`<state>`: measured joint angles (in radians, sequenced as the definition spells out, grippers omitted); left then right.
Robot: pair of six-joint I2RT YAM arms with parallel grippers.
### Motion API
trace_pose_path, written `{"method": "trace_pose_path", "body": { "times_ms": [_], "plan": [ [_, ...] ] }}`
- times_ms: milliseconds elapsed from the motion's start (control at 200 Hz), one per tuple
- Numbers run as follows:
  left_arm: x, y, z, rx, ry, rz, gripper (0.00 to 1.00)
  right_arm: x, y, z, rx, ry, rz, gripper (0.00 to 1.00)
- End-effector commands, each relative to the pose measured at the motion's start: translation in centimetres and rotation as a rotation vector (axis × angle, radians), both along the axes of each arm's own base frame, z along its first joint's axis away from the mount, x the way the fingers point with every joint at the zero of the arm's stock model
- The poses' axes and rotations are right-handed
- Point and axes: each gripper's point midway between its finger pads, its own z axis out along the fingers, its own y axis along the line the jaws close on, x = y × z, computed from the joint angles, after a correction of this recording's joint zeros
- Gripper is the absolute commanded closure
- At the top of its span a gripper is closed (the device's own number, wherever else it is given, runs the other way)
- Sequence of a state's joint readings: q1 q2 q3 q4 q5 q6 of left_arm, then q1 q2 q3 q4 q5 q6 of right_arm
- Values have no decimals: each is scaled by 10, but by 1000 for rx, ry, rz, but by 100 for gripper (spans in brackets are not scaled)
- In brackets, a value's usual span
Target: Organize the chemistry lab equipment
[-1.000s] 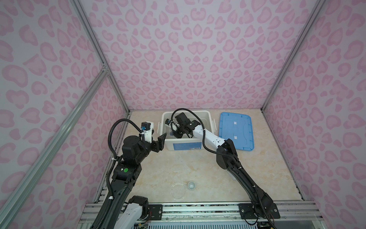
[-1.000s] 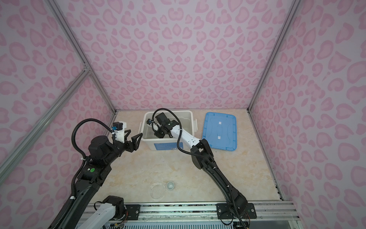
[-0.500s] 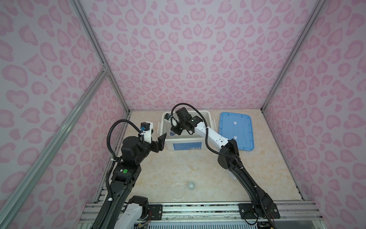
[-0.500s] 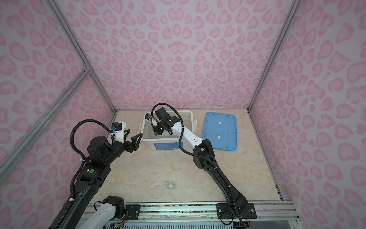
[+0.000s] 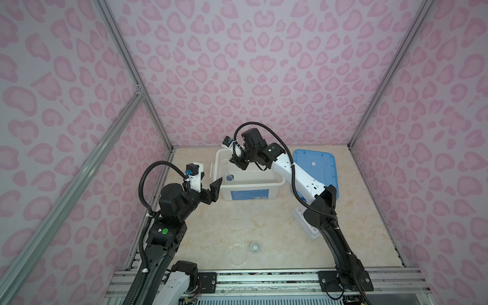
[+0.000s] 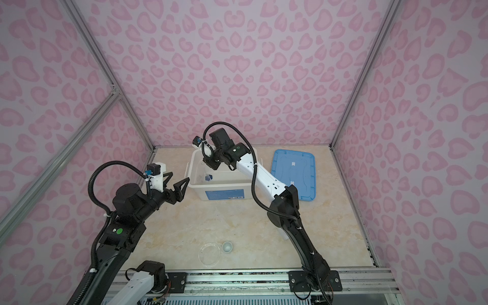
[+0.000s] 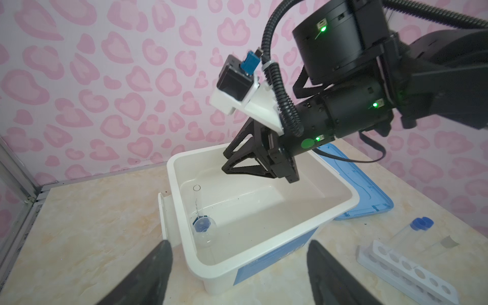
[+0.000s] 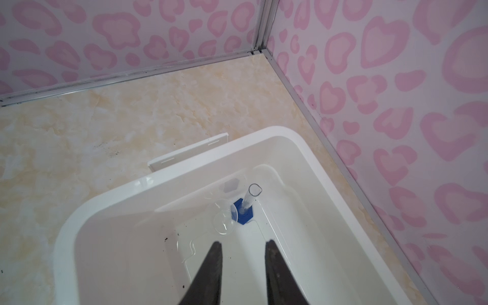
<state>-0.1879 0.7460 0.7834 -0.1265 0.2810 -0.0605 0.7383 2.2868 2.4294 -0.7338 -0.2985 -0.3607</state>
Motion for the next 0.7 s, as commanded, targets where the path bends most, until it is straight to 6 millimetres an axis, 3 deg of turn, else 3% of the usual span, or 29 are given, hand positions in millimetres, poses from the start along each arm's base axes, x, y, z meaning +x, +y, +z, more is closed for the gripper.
{"method": "trace_pose_path", "body": {
  "times_ms": [0,115,200,335,445,460,600,695],
  "plan": [
    [-4,-8,16,-11,-39,-54,18,-17,-12,29,34,-33,-28,70],
    [-4,-8,22,-5,-50,-53,18,-52,-38,53,72,-51,-67,68],
    [-2,-7,25,-7,-54,-45,18,-81,-62,45,51,-13,-109,65],
    [3,-9,29,-30,-65,-47,18,-134,-92,5,-58,126,-142,65],
    [11,-11,28,-52,-48,-51,19,-174,-106,-40,-177,209,-172,65],
    [11,-11,28,-53,-47,-51,19,-183,-109,-54,-209,236,-166,65],
    [17,-11,21,-61,-41,-42,19,-234,-105,-100,-286,363,-134,64],
    [19,-12,15,-52,-27,-45,19,-254,-101,-126,-324,413,-134,63]
  ]
}}
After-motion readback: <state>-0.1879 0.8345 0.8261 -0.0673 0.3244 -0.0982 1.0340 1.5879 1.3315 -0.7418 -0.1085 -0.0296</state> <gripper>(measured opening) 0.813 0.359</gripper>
